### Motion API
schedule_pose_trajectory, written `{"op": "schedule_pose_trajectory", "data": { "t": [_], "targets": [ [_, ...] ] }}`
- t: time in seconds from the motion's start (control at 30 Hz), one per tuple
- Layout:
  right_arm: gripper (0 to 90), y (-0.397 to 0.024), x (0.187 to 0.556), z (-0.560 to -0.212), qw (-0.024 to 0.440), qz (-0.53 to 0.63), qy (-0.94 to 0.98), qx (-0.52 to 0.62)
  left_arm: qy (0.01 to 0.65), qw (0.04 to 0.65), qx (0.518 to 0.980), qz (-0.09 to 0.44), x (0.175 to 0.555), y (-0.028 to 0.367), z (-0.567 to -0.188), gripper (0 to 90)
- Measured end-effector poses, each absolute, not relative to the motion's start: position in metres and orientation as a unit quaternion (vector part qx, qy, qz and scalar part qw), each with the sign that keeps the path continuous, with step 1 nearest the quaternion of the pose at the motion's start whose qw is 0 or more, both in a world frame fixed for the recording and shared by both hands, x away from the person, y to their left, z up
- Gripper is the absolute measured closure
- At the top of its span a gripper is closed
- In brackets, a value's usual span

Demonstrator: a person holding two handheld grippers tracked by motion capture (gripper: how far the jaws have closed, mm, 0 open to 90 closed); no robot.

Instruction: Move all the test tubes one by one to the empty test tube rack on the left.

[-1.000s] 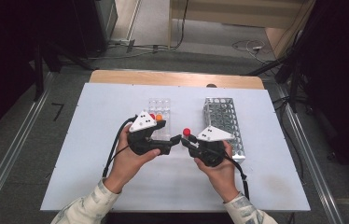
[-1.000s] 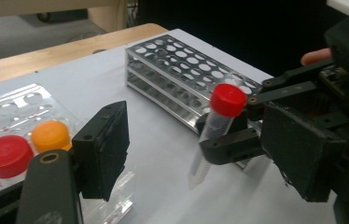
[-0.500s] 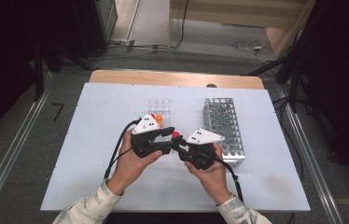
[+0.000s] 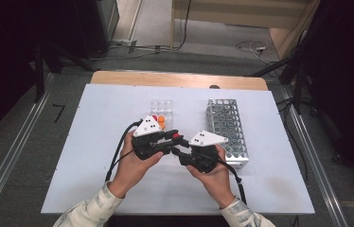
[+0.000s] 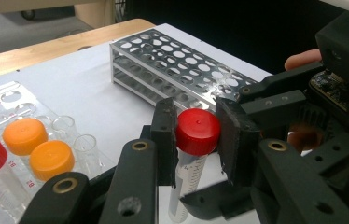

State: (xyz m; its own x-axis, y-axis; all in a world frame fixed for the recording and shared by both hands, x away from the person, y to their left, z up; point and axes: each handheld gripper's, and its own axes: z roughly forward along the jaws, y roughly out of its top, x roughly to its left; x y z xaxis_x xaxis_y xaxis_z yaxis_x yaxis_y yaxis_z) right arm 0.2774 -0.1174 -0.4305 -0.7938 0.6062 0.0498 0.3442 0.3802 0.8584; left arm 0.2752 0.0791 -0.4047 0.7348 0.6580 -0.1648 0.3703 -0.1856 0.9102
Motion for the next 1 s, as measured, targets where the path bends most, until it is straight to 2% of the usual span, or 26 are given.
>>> {"op": "schedule_pose_trajectory", "data": {
  "t": [0.1, 0.23, 1.0],
  "targets": [
    [37.5, -0.12, 0.277, -0.429, 0.138, 0.476, 0.819, 0.289, 0.342, 0.544, 0.754, 0.133, 0.275, 0.083, -0.402, 70.8],
    [29.3, -0.124, 0.275, -0.43, 0.145, 0.475, 0.818, 0.291, 0.348, 0.545, 0.751, 0.136, 0.276, 0.089, -0.399, 70.8],
    [29.2, -0.136, 0.275, -0.427, 0.146, 0.478, 0.811, 0.305, 0.379, 0.56, 0.718, 0.163, 0.281, 0.128, -0.375, 70.9]
  ]
}}
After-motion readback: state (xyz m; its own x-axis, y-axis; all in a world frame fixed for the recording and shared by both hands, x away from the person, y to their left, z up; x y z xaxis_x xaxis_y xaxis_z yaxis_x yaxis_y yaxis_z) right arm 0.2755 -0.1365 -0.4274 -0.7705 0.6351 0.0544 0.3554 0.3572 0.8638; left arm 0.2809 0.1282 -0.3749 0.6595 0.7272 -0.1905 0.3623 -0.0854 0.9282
